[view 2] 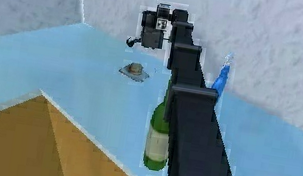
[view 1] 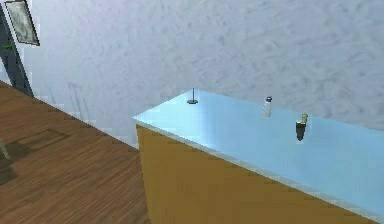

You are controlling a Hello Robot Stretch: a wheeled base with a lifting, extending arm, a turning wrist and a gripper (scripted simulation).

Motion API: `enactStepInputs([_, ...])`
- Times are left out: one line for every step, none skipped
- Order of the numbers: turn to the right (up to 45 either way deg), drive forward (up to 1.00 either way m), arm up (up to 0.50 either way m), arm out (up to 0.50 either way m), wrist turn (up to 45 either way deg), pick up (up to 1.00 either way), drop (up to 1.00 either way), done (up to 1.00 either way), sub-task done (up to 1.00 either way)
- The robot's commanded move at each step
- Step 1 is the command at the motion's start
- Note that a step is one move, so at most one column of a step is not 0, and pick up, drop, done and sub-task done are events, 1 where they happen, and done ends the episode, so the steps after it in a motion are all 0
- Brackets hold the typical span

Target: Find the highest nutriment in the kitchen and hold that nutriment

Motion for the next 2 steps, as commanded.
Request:
enactStepInputs([0.0,0.0,-0.16,0.0,0.0,0.0,0.0,0.0,0.0])
enactStepInputs([0.0,0.0,0.0,0.0,0.0,1.0,0.0,0.0,0.0])
